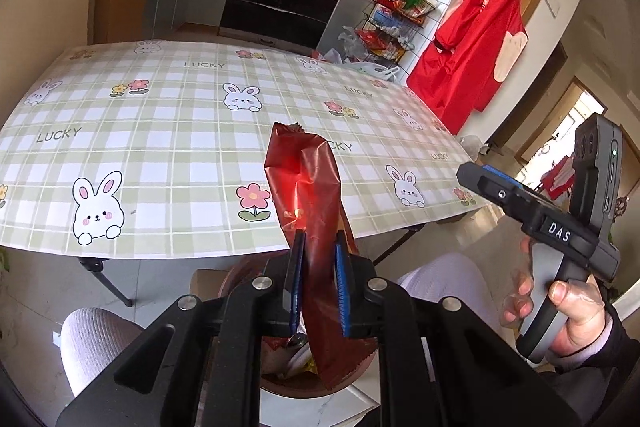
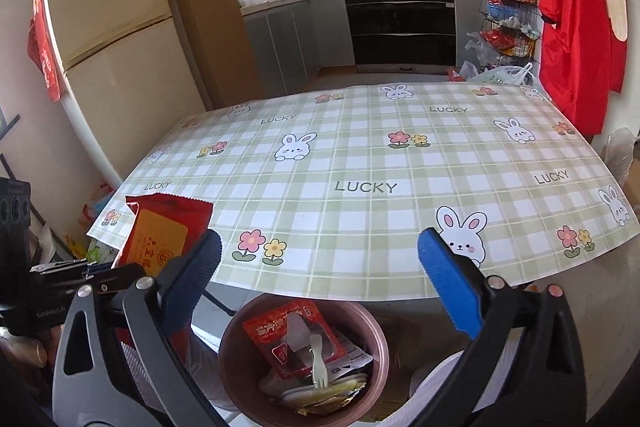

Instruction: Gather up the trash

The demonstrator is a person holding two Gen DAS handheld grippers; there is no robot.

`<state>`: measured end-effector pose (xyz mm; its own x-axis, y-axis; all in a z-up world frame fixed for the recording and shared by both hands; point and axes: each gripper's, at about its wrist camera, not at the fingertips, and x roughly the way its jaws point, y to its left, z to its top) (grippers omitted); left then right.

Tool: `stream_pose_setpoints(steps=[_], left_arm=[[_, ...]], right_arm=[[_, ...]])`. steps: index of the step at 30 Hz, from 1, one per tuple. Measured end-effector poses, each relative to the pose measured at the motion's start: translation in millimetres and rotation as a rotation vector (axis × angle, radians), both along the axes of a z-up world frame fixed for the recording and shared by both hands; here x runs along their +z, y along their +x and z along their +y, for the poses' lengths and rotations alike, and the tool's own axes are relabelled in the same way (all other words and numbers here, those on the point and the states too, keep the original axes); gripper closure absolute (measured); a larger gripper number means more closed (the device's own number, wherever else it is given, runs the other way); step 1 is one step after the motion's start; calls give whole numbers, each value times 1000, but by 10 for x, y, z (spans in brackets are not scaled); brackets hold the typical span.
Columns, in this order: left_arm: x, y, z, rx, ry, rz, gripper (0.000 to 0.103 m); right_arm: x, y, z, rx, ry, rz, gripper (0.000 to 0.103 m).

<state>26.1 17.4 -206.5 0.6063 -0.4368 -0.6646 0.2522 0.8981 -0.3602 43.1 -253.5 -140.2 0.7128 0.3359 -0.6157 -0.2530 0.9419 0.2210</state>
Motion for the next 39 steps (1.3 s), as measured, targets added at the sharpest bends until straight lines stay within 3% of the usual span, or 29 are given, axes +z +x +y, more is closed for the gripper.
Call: stream_pose_setpoints(steps=[9, 17, 23, 27, 31, 36, 39], left_arm=[[-123, 40, -399, -139, 44, 57, 88], [-198, 71, -531, -182, 55, 84, 88], [-211, 94, -499, -158, 52, 94, 64], [-174, 116, -429, -115, 53, 83, 41], [-8, 131, -342, -45, 97, 19, 11], [404, 203, -193, 35, 169, -118, 6], [716, 241, -124, 69, 255, -219, 6]], right_arm=[[-99, 44, -309, -73, 41, 28, 6], [-122, 51, -326, -60, 42, 32, 6], [-114, 66, -312, -62, 37, 35, 6], [-89, 69, -288, -63, 23, 34, 6], [48, 84, -225, -48, -39, 16, 6], [452, 130, -172, -18, -112, -55, 6], [761, 111, -147, 12, -141, -116, 6]])
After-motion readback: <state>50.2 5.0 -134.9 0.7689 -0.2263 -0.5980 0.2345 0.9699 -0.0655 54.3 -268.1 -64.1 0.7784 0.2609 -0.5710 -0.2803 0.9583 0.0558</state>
